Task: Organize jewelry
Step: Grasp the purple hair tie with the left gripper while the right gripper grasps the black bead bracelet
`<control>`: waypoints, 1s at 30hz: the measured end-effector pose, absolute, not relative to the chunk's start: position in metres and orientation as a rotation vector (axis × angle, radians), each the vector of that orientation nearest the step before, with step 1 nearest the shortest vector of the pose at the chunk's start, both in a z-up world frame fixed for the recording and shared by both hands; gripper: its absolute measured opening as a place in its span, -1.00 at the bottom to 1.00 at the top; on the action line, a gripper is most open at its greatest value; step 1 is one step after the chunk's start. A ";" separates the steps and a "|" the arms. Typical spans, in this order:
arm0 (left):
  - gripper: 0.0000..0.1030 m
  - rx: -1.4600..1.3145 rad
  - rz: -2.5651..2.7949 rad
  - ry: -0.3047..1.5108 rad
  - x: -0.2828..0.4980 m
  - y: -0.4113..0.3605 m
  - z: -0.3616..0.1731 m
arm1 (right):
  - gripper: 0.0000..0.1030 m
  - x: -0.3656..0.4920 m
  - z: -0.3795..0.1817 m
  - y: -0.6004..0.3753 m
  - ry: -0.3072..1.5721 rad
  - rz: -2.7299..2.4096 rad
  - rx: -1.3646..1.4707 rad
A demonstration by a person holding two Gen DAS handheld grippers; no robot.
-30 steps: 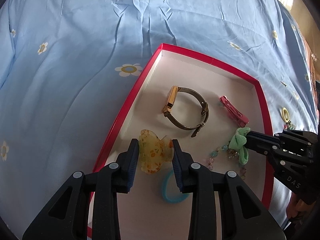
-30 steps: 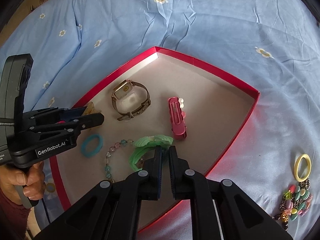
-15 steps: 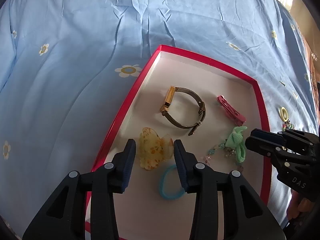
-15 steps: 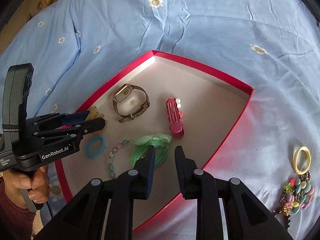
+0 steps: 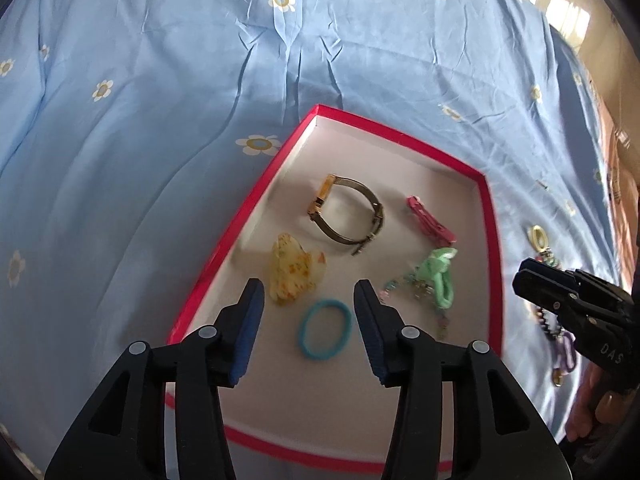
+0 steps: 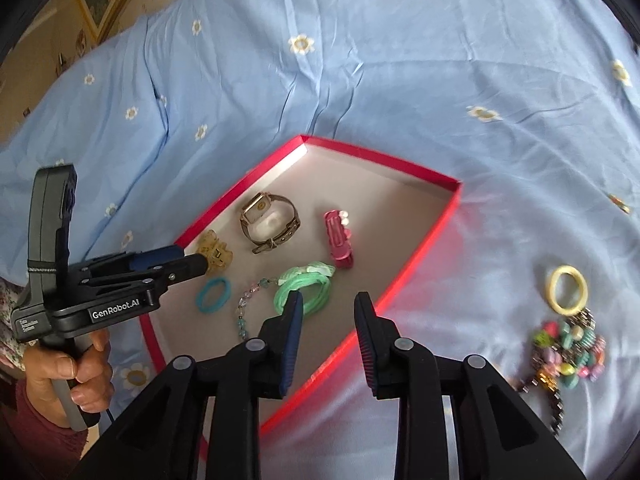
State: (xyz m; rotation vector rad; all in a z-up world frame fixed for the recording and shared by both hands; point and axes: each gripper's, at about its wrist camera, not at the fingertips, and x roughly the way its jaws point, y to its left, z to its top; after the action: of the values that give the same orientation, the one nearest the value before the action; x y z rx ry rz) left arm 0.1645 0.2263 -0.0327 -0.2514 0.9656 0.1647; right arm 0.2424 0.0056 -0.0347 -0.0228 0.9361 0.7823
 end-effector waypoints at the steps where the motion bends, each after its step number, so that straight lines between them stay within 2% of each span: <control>1: -0.12 -0.258 0.164 0.958 0.160 0.224 -0.031 | -0.39 0.240 -0.032 -0.002 0.930 0.772 -0.012; 10: -0.08 -0.323 0.124 0.929 0.137 0.199 -0.021 | -0.28 0.226 -0.025 -0.070 0.902 0.667 0.060; 22: -0.06 -0.293 -0.009 0.952 0.137 0.136 -0.016 | -0.28 0.218 -0.035 -0.161 0.913 0.513 0.125; 30: -0.06 -0.259 -0.121 0.977 0.141 0.083 -0.014 | -0.28 0.215 -0.047 -0.190 0.927 0.474 0.160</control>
State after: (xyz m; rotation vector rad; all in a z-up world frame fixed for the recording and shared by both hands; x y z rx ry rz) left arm 0.1408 0.0827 -0.0136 -0.2589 0.9766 -0.1205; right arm 0.2152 -0.1896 -0.0469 0.1603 0.9268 0.4737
